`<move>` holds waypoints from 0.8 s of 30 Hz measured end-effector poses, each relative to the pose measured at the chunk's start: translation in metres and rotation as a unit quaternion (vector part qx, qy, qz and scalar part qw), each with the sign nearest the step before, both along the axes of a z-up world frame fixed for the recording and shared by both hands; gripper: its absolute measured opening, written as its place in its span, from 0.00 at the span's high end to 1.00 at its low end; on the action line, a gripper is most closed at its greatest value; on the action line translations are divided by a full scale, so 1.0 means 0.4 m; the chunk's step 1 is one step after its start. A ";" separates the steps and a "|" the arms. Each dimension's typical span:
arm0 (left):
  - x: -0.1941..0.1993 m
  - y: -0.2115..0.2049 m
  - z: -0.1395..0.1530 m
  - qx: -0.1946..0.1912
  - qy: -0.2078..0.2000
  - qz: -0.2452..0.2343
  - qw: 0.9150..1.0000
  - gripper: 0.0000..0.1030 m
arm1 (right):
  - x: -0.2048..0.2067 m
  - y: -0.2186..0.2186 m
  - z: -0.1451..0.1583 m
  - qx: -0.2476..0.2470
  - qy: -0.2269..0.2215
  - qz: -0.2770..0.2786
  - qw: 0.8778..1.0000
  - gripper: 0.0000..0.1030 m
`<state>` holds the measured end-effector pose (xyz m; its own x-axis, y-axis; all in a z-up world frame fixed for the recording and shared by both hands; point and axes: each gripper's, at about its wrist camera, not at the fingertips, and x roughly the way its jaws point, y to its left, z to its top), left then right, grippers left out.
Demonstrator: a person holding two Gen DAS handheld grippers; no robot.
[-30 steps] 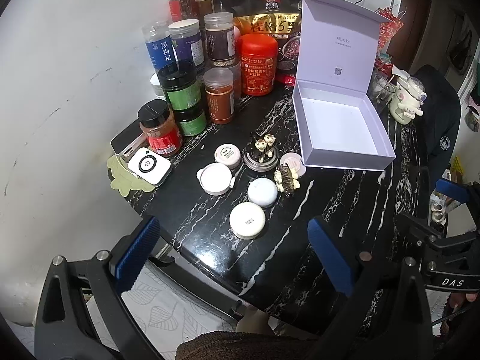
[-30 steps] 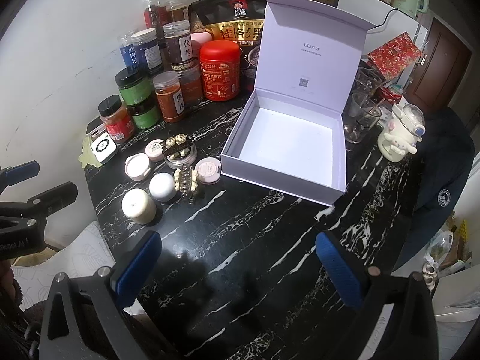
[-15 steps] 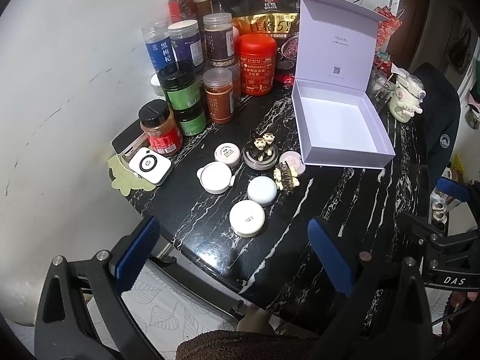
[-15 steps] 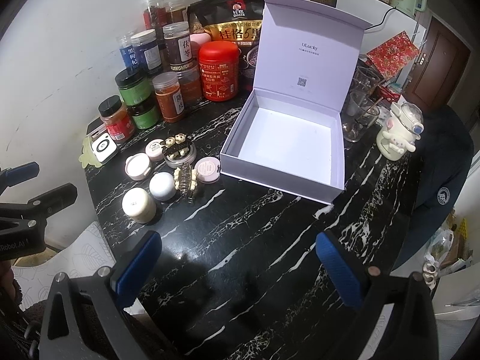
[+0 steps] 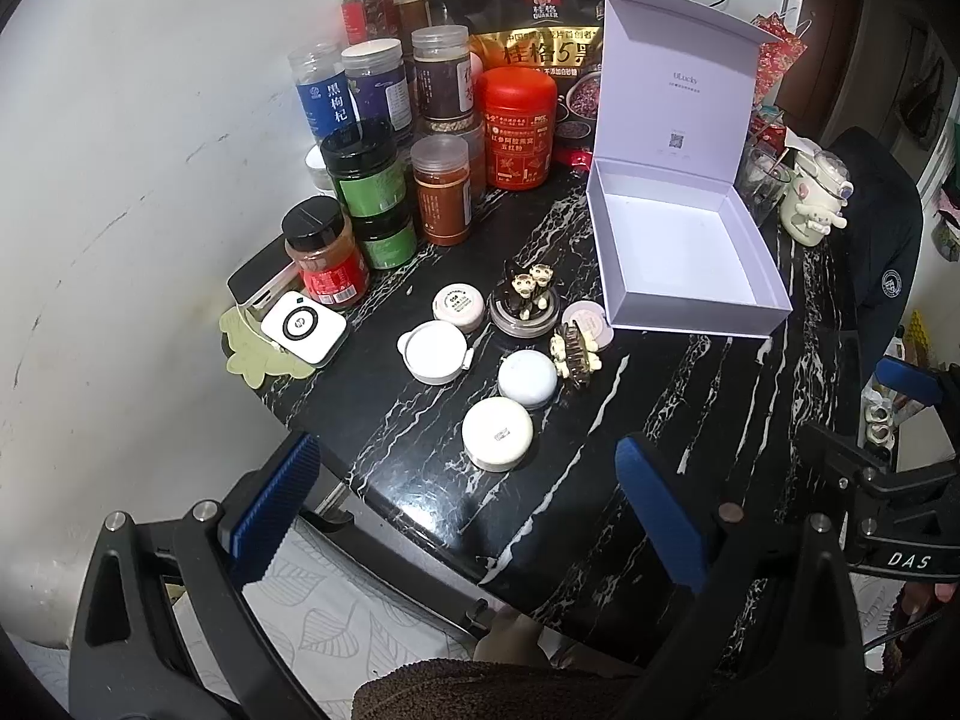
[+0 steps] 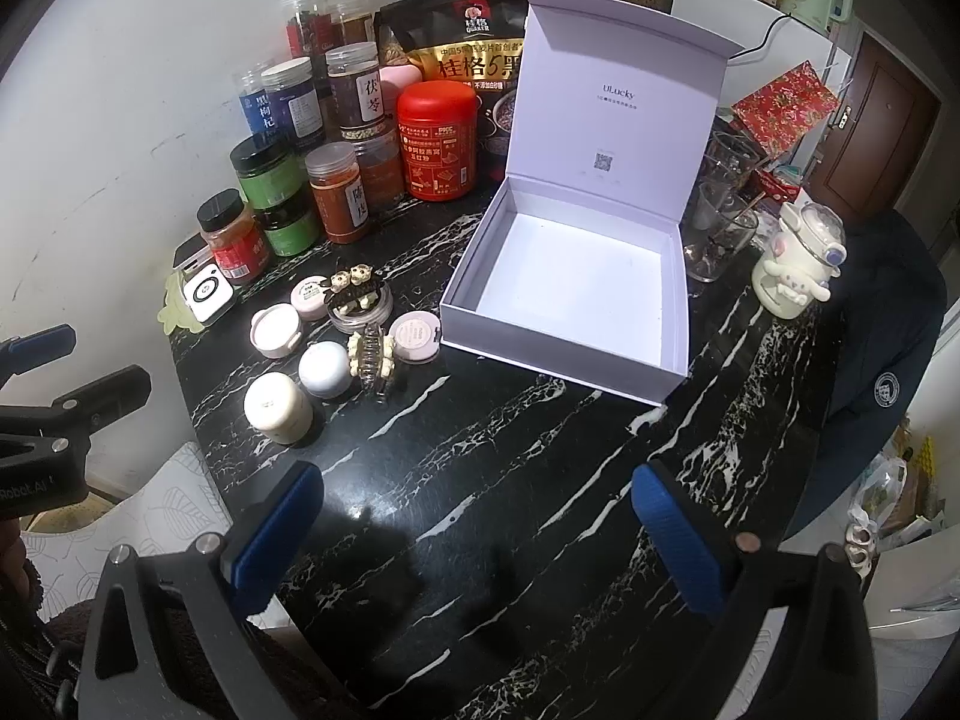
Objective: Organize objects
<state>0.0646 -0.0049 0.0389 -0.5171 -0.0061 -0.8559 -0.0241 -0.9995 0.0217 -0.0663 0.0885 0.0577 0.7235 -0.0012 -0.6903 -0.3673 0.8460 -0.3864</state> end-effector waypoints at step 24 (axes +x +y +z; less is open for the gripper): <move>0.032 -0.018 -0.125 0.015 -0.076 -0.008 0.997 0.03 | 0.050 -0.012 -0.150 0.018 0.087 -0.076 0.993 0.00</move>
<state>0.0774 -0.0122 -0.0110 -0.3816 0.0281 -0.9239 -0.0403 -0.9991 -0.0137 -0.0464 0.0838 -0.0025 0.5873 -0.0751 -0.8059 -0.2920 0.9090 -0.2975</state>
